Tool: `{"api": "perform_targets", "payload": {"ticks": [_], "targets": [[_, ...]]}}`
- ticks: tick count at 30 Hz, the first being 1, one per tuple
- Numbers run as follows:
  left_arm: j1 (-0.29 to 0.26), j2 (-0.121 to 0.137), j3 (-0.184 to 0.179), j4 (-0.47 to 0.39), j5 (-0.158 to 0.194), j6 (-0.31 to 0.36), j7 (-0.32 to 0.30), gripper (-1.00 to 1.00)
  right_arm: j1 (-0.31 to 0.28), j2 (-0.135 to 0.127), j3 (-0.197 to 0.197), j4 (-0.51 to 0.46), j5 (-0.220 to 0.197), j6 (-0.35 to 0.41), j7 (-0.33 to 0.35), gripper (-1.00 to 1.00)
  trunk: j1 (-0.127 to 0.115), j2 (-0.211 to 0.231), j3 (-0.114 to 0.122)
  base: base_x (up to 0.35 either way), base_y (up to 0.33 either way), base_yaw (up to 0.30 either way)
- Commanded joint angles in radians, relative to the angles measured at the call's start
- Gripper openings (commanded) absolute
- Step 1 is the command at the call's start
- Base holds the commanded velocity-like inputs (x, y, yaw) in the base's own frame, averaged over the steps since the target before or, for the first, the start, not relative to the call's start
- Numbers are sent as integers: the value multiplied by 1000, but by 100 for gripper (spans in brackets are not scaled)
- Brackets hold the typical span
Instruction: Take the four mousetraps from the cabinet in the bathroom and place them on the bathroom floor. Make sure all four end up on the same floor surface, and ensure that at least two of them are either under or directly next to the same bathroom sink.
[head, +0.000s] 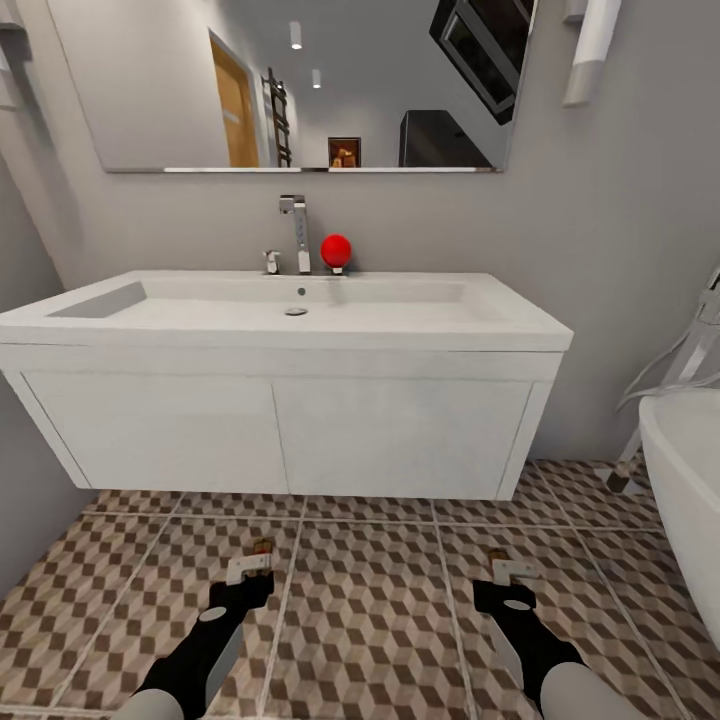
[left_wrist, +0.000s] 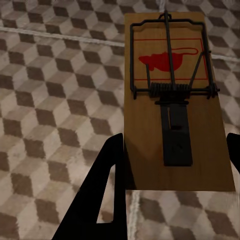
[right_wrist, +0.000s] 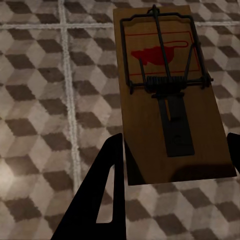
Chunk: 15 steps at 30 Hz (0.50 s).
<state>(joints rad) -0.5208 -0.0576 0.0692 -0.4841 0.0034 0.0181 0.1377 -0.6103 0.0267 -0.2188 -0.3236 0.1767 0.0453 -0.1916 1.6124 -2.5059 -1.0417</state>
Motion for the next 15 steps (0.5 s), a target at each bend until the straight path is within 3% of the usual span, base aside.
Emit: {"api": "perform_targets", "payload": {"ticks": [1,6,15], "targets": [[0,-3,6,-4,1,4,3,-100,0,1,-5,-2,7,5,0,-100,0,0,-1,0,0,-1],[1,-6,10,-7,3,7,4,-100,0,1,-6,-2,5,10,-2,-100,0,0,-1,0,0,0],[1,-7,7,-8,1,3,4,-100,0,1,-12,-2,3,47,-3,-100,4,-2,-36,0,0,0]]}}
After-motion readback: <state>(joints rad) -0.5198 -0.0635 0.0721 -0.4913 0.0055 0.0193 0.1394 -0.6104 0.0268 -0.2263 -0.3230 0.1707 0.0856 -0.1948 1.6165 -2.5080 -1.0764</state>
